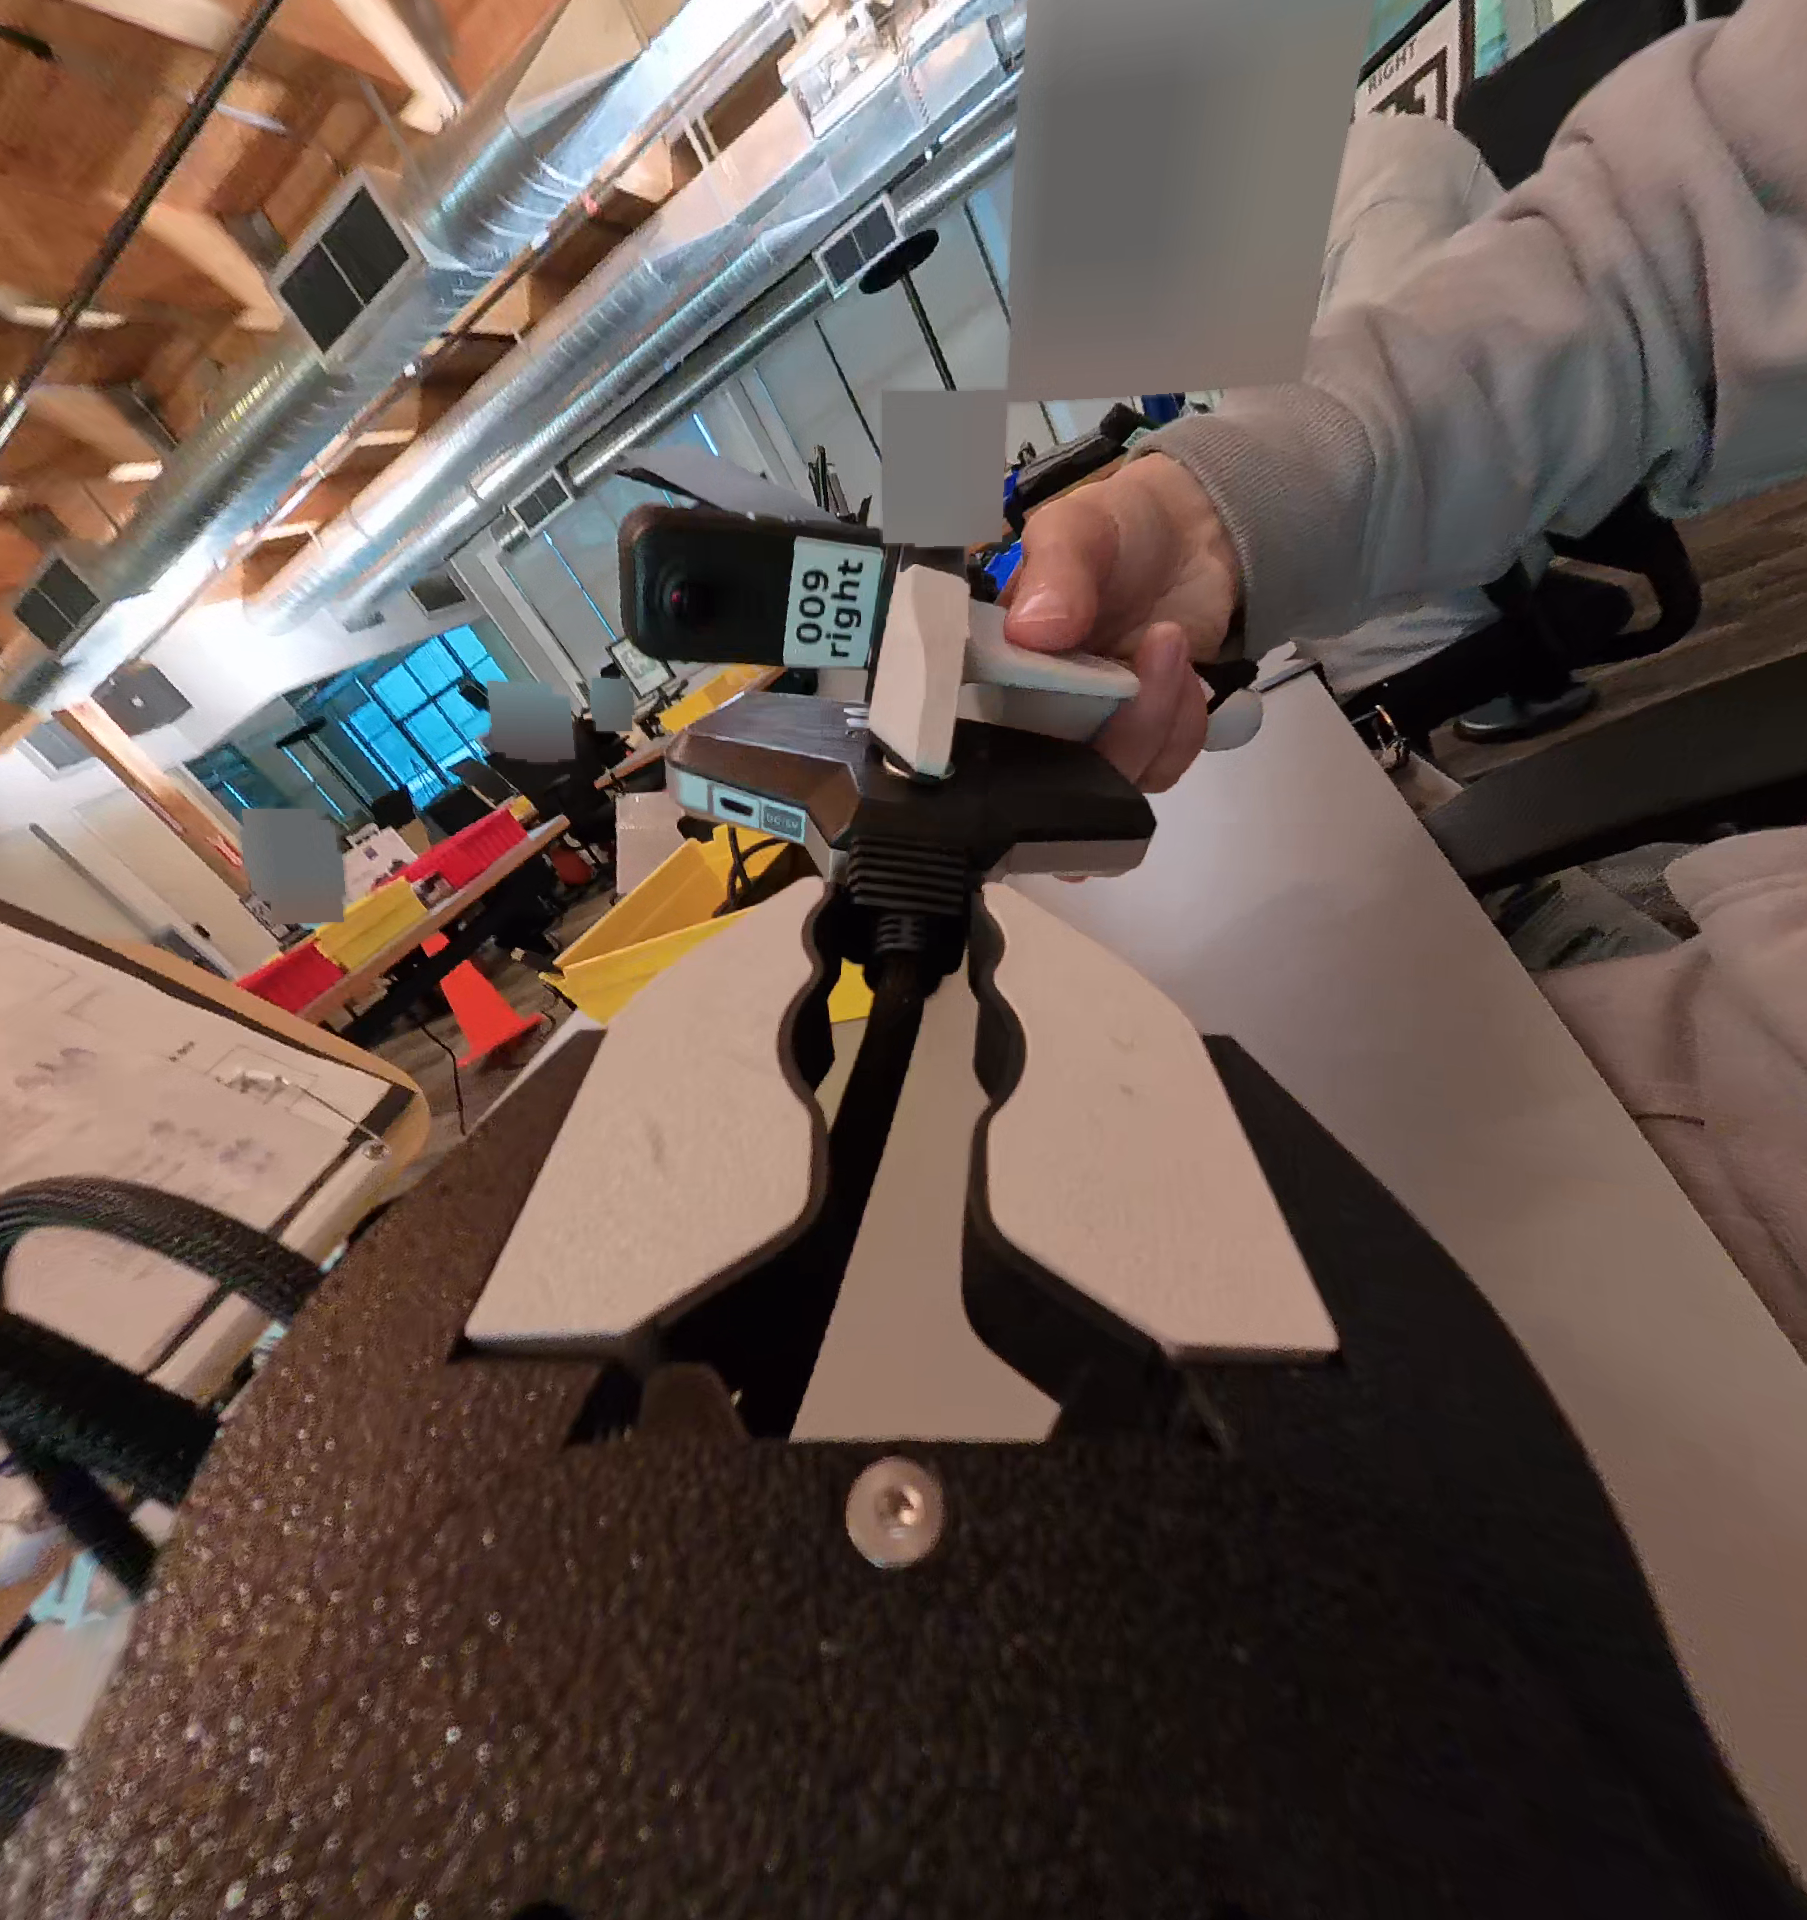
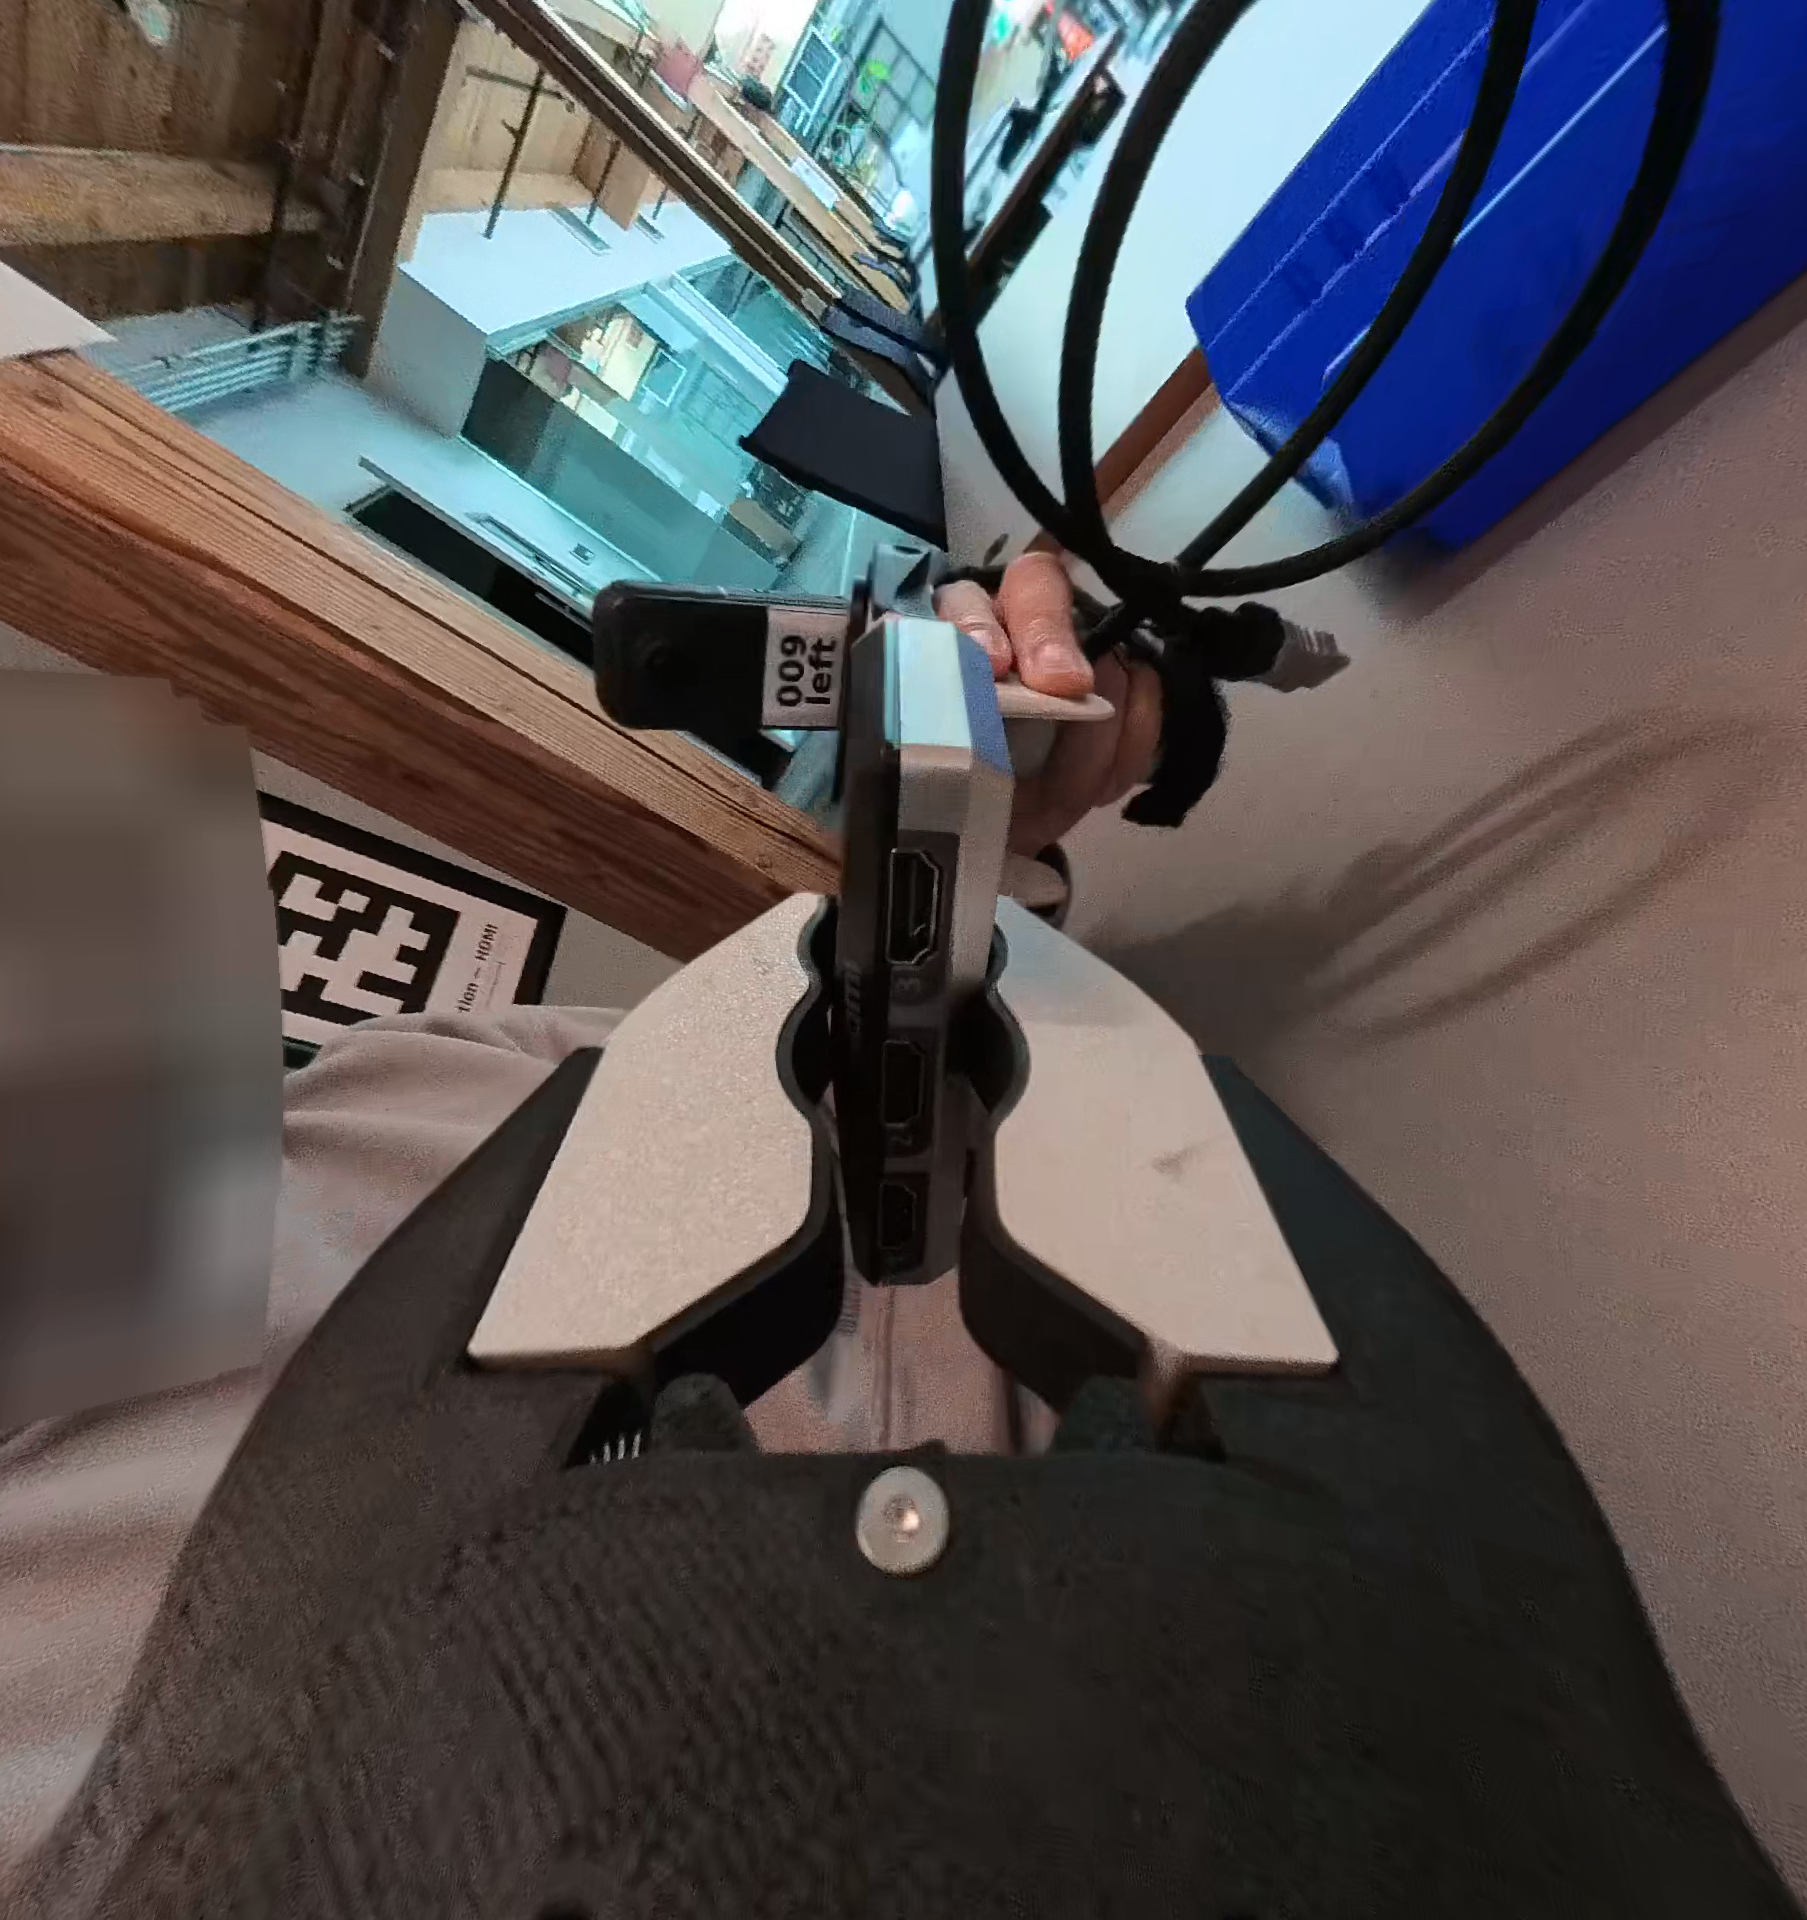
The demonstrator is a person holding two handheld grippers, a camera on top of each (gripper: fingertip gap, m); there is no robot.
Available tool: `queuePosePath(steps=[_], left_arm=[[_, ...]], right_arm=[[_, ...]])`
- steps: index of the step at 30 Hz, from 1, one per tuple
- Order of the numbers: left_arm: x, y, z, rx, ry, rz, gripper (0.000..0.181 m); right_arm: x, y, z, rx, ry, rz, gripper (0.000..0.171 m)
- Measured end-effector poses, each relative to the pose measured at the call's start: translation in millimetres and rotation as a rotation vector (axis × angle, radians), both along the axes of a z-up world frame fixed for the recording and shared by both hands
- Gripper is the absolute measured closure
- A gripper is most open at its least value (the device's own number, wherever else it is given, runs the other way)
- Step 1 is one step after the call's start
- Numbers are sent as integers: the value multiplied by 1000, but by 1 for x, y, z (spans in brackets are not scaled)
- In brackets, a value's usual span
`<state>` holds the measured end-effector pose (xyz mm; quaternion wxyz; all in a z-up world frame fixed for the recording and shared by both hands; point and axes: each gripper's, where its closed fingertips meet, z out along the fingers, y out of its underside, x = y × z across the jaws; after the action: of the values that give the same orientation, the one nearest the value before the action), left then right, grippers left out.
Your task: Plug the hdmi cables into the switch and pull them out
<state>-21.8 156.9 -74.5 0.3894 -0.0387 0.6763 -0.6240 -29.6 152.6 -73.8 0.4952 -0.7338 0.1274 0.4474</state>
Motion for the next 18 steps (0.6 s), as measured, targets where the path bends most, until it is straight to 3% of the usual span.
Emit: queuePosePath(steps=[1,6,13,18], left_arm=[[1,0,-1,-10,17,-1,158],[-6,9,29,-158,-32,34,117],[-41,26,64,-297,-104,-75,126],[-30,40,57,-369,-78,-53,134]], right_arm=[[2,0,-1,2,-23,-1,148],[34,-7,19,53,-107,-109,148],[132,-57,98,155,-377,-392,150],[207,-108,164,100,-661,-611,149]])
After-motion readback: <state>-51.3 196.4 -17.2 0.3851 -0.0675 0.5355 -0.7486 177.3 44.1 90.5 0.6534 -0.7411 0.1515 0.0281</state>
